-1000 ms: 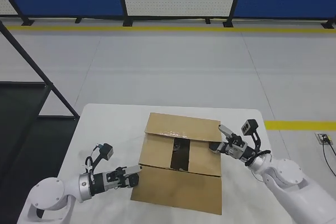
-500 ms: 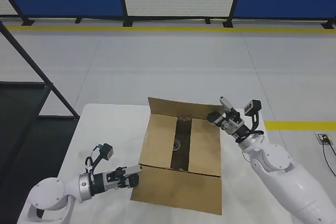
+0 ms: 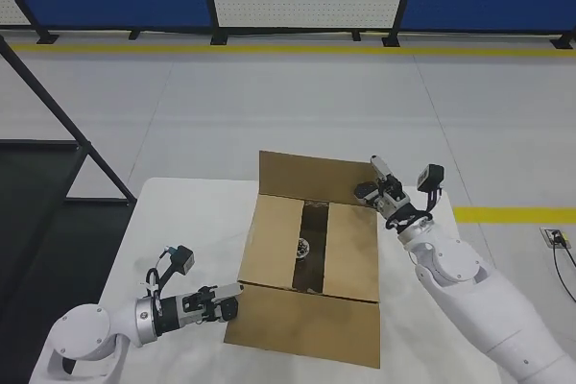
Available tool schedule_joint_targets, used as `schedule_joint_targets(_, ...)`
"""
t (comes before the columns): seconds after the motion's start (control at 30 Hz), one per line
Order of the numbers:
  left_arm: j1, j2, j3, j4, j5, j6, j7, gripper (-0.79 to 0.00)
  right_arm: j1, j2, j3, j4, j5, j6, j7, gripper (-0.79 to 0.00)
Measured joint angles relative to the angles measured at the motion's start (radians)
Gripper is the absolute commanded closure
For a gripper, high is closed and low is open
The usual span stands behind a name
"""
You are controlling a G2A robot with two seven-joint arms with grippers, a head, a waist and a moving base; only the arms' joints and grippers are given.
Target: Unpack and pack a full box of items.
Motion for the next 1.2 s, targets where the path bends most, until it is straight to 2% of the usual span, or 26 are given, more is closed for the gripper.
schedule_joint_targets(0.17, 0.0, 0.0, 0.0, 0.0, 0.0, 0.0, 0.0, -0.785, 0.007, -0.012, 0.002, 0.006, 0.025, 0.031, -0.019, -0.785)
schedule_joint_targets(0.4, 0.0, 0.0, 0.0, 0.0, 0.0, 0.0, 0.0, -0.785, 0.104, -0.09, -0.052, 0.131, 0.035, 0.112, -0.113, -0.785)
schedule_joint_targets(0.67, 0.0, 0.0, 0.0, 0.0, 0.0, 0.0, 0.0, -0.785, 0.206, -0.178, -0.134, 0.338, -0.011, 0.218, -0.073, -0.785)
schedule_joint_targets(0.8, 0.0, 0.0, 0.0, 0.0, 0.0, 0.0, 0.0, -0.785, 0.229, -0.215, -0.145, 0.415, -0.022, 0.21, -0.075, -0.785)
schedule_joint_targets(1.03, 0.0, 0.0, 0.0, 0.0, 0.0, 0.0, 0.0, -0.785, 0.245, -0.256, -0.132, 0.495, -0.027, 0.178, -0.065, -0.785)
schedule_joint_targets(1.2, 0.0, 0.0, 0.0, 0.0, 0.0, 0.0, 0.0, -0.785, 0.236, -0.268, -0.089, 0.522, -0.001, 0.089, -0.029, -0.785)
